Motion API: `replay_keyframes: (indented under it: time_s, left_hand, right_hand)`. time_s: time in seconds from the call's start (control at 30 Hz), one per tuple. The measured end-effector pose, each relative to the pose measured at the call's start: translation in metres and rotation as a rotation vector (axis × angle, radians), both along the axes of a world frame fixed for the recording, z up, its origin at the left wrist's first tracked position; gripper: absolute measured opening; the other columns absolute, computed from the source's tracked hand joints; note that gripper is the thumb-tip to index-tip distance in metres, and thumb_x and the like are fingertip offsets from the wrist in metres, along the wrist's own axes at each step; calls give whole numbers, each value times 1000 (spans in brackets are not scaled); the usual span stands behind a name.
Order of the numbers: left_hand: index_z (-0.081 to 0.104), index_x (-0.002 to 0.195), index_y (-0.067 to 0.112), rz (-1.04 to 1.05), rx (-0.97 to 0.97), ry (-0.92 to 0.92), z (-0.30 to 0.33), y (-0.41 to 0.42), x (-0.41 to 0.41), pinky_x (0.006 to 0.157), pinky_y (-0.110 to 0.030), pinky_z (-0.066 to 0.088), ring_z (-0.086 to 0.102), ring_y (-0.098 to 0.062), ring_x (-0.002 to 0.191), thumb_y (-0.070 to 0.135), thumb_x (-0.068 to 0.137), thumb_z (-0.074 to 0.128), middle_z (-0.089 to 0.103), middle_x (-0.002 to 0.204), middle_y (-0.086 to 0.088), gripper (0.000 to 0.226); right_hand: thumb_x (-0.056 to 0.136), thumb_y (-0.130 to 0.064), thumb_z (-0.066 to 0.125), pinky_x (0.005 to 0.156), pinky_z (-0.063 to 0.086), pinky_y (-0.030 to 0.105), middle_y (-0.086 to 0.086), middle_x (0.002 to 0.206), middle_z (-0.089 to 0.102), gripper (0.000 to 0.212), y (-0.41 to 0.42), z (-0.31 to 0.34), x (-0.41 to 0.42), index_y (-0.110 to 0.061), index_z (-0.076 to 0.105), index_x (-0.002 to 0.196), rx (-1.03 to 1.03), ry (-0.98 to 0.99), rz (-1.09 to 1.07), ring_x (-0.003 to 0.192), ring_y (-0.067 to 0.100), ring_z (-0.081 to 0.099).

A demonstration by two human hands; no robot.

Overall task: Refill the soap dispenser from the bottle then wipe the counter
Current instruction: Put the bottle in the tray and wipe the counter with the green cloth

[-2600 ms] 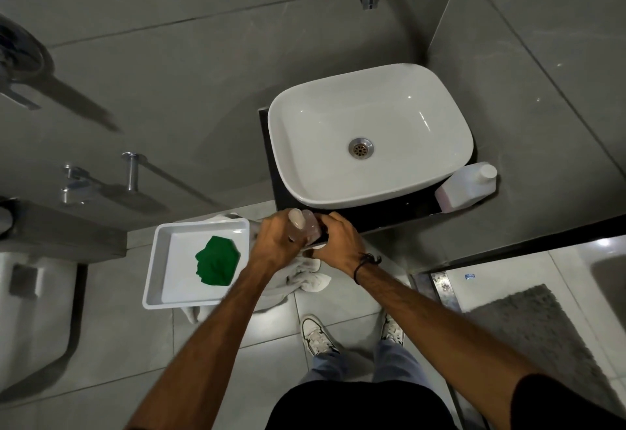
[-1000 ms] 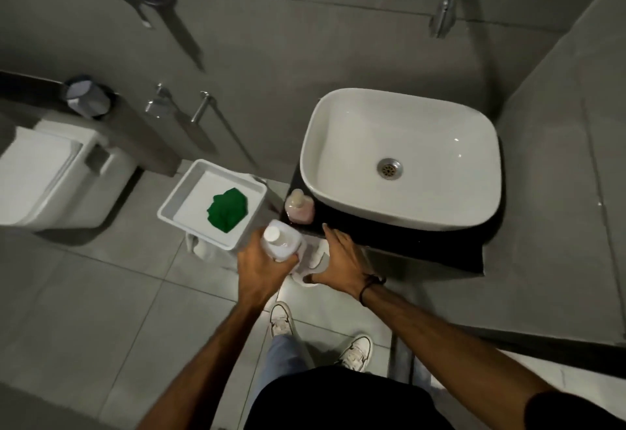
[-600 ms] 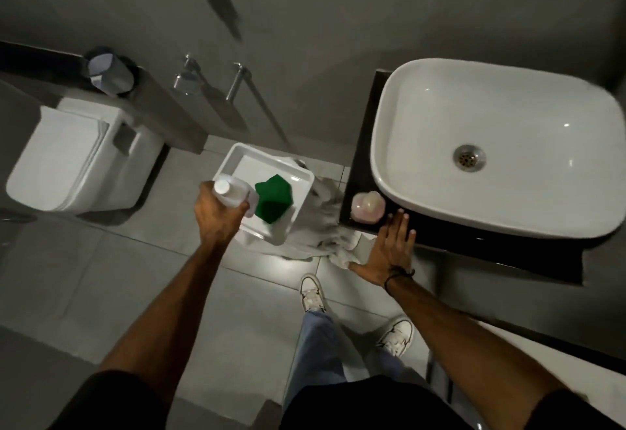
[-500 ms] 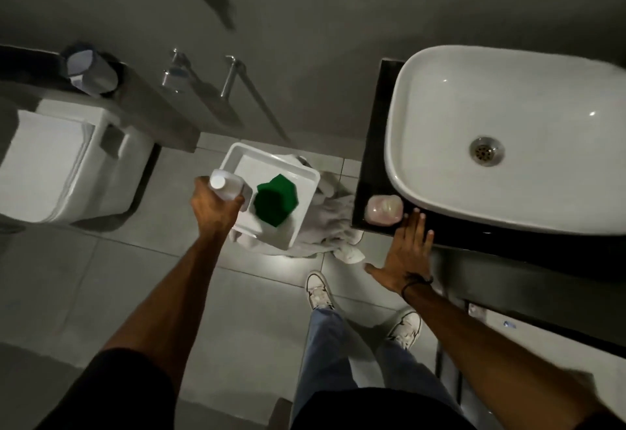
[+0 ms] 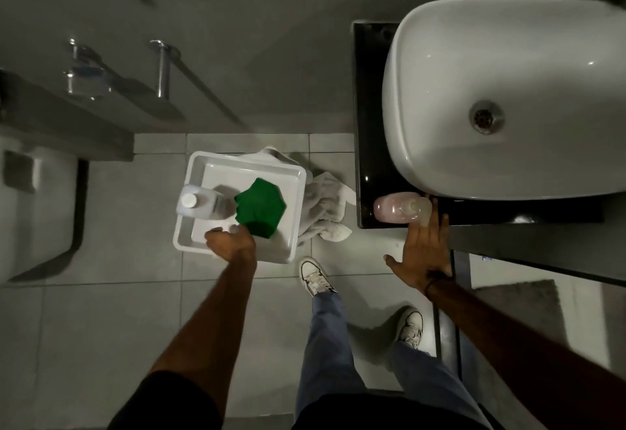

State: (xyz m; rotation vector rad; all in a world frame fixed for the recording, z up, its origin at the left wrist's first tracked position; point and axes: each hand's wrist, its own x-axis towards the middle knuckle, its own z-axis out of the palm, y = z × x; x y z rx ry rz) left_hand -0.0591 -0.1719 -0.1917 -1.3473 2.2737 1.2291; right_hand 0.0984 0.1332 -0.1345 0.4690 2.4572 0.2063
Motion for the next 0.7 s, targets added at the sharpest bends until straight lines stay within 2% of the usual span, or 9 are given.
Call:
replay_keyframes:
  time_s: [0.1, 0.2, 0.27, 0.33, 0.43, 0.53, 0.7]
  left_hand:
    - [41, 140, -6, -241, 6, -201, -23, 26, -3, 114, -48, 38, 46, -41, 134, 22, 89, 73, 47, 142, -26, 66]
    - [30, 148, -3, -279, -93, -298, -42, 38, -18, 112, -49, 39, 40, -44, 135, 32, 93, 68, 38, 145, -27, 75]
    - [28, 150, 3, -270, -110, -298, -52, 36, -25, 109, -50, 40, 41, -45, 134, 31, 93, 67, 40, 144, -25, 74]
    - [40, 145, 5, -268, -19, -260, -61, 28, -26, 111, -49, 44, 48, -43, 132, 22, 92, 68, 49, 141, -23, 63]
    - [57, 131, 1, -193, 136, -145, -55, 19, -19, 108, -48, 49, 59, -38, 124, 6, 90, 67, 61, 134, -20, 43]
    - [58, 130, 1, -152, 245, -90, -27, 22, -7, 104, -52, 51, 60, -39, 121, 4, 91, 68, 62, 131, -21, 41]
    - [58, 131, -2, -106, 402, -32, 37, 37, 40, 100, -53, 53, 61, -40, 121, 5, 94, 66, 63, 131, -23, 38]
  right_hand:
    - [79, -76, 51, 121, 4, 60, 28, 163, -5, 118, 1, -1, -2, 3, 6, 154, -5, -19, -2, 149, 46, -16]
    - [75, -68, 66, 122, 8, 61, 27, 163, 6, 113, 2, -5, 2, 3, 24, 151, -57, 88, -28, 151, 43, -12]
    - [70, -63, 76, 122, 13, 61, 27, 163, 8, 112, 2, -5, 4, 1, 32, 150, -77, 173, -38, 151, 42, -6]
    - [69, -63, 76, 122, 13, 60, 27, 163, 0, 115, 2, -2, 3, -1, 26, 153, -72, 143, -33, 151, 42, -7]
    - [74, -68, 63, 122, 3, 59, 29, 160, -20, 123, 6, -3, 4, 1, 3, 156, -22, 28, 31, 148, 45, -21]
    - [72, -63, 66, 122, -2, 57, 27, 159, -27, 129, 11, 1, 8, 1, -11, 154, -96, 67, 40, 147, 43, -25]
    - [76, -60, 65, 125, -1, 50, 21, 162, -24, 126, 23, 17, 21, -2, -14, 155, -194, 103, 94, 150, 37, -21]
